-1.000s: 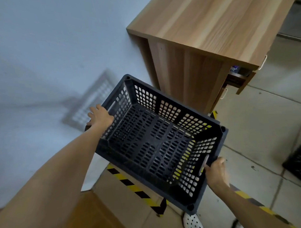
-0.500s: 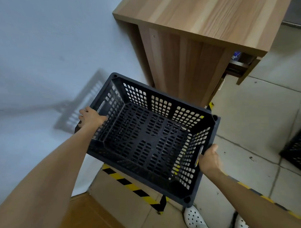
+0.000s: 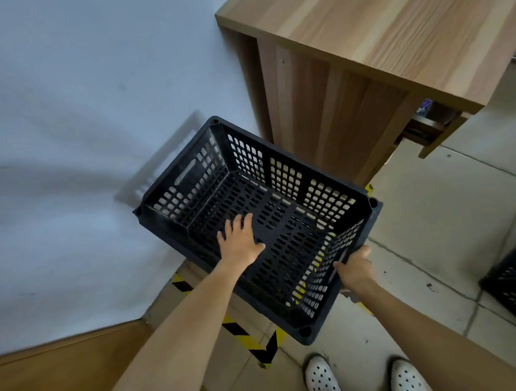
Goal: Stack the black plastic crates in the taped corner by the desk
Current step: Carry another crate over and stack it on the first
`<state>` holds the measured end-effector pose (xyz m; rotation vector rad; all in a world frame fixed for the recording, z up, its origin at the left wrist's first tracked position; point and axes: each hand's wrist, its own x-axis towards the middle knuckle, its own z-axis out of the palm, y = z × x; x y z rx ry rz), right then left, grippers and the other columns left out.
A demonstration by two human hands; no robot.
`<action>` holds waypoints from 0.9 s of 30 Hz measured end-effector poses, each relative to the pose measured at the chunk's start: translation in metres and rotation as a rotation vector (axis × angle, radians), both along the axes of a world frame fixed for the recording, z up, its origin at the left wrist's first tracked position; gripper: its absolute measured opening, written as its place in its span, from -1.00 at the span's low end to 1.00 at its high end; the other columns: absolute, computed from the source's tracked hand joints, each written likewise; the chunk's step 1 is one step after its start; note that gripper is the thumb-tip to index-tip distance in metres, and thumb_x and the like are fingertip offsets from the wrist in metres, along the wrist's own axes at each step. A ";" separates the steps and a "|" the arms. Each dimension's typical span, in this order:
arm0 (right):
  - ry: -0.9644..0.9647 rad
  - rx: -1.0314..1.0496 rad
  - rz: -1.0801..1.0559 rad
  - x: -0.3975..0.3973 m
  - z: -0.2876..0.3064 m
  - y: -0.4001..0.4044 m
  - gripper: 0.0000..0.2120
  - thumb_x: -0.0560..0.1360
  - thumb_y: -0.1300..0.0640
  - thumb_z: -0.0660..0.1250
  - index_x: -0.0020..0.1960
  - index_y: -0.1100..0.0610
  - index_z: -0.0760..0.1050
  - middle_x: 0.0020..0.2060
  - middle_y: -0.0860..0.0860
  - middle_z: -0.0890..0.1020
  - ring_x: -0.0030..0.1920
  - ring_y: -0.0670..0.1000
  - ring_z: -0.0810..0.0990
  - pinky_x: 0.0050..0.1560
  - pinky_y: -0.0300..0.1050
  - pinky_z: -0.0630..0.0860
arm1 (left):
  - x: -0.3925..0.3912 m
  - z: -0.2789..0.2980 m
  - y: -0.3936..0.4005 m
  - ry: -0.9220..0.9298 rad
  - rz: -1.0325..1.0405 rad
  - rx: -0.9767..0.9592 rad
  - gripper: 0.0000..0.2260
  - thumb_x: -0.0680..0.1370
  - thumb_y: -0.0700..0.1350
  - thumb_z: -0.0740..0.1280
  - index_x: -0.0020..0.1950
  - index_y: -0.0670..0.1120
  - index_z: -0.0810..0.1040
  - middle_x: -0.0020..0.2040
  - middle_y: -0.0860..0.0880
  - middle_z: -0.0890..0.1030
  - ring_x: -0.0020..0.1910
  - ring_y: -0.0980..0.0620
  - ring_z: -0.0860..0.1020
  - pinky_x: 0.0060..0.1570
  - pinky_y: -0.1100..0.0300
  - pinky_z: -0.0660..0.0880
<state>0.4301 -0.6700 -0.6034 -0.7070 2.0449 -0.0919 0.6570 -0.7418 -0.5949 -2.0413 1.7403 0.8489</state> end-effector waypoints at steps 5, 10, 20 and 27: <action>-0.051 -0.035 0.089 -0.030 0.006 -0.013 -0.33 0.48 -0.03 0.43 0.38 0.14 0.12 0.10 0.26 0.59 0.02 0.28 0.63 -0.05 0.18 0.62 | -0.003 0.000 0.035 -0.077 -0.019 -0.061 -0.29 0.56 0.04 0.36 0.60 0.06 0.03 0.60 -0.04 0.06 0.59 -0.14 -0.08 0.53 -0.17 -0.09; 0.155 -0.299 0.257 -0.070 0.017 -0.058 -0.13 0.48 0.14 0.44 0.56 0.08 -0.07 0.48 0.20 0.22 0.39 0.33 0.34 0.27 0.30 0.42 | -0.002 -0.008 0.084 -0.240 -0.129 -0.222 -0.37 0.54 -0.05 0.38 0.55 0.05 0.18 0.61 -0.08 0.02 0.59 -0.16 -0.15 0.52 -0.22 -0.18; 0.228 -0.305 0.734 -0.081 0.009 -0.084 -0.24 0.55 0.29 0.24 0.58 0.19 -0.15 0.48 0.27 0.17 0.48 0.35 0.14 0.42 0.21 0.25 | -0.088 -0.017 0.162 -0.020 0.527 -0.582 -0.02 0.43 -0.44 0.39 0.61 0.08 -0.12 0.60 -0.03 -0.27 0.60 -0.14 -0.08 -0.15 0.09 0.64; 0.246 -0.399 0.736 -0.085 0.006 -0.081 -0.26 0.52 0.29 0.26 0.57 0.21 -0.06 0.42 0.29 0.28 0.40 0.36 0.26 0.38 0.18 0.27 | -0.122 -0.022 0.175 0.121 0.897 -0.682 0.00 0.48 -0.50 0.28 0.58 0.16 -0.28 0.60 0.12 -0.23 0.55 -0.12 0.15 -0.20 0.07 0.60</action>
